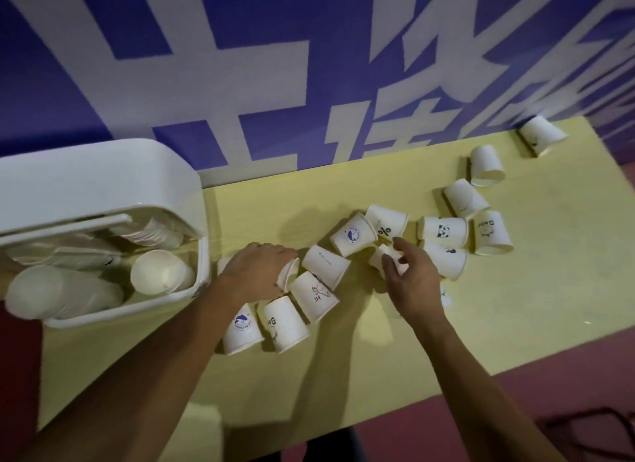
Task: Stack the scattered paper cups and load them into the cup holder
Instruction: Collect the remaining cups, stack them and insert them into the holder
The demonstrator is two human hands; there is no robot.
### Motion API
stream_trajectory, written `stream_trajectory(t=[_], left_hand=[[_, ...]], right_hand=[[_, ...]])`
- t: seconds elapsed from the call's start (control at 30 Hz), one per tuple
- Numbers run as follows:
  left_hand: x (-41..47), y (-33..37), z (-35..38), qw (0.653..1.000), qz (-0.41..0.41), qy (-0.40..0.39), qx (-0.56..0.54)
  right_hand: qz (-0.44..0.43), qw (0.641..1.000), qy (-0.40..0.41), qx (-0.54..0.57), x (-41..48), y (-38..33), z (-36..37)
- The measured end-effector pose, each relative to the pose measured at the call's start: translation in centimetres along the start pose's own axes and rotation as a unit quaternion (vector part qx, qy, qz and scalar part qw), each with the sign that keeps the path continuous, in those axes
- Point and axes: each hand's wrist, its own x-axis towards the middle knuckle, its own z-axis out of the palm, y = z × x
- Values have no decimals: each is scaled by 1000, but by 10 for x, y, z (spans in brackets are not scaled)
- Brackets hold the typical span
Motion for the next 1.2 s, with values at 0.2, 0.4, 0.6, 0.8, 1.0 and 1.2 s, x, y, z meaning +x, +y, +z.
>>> stream_trajectory(t=[0.2, 0.4, 0.6, 0.8, 1.0, 1.2], left_hand=[[-8, 14, -37, 950, -140, 142, -240], [7, 72, -66, 841, -112, 270, -456], [25, 103, -67, 766, -104, 309, -555], [6, 88, -72, 784, -105, 308, -529], [-63, 51, -76, 779, -123, 320, -526], [-156, -1, -59, 744, -160, 367, -536]], right_hand=[[-55, 989, -30, -134, 68, 14, -21], [-70, 942, -136, -297, 117, 29, -15], [-79, 957, -116, -255, 122, 37, -13], [-150, 987, 0, -58, 106, 8, -53], [-168, 985, -30, 5, 58, -72, -48], [-212, 967, -117, 73, -7, -147, 24]])
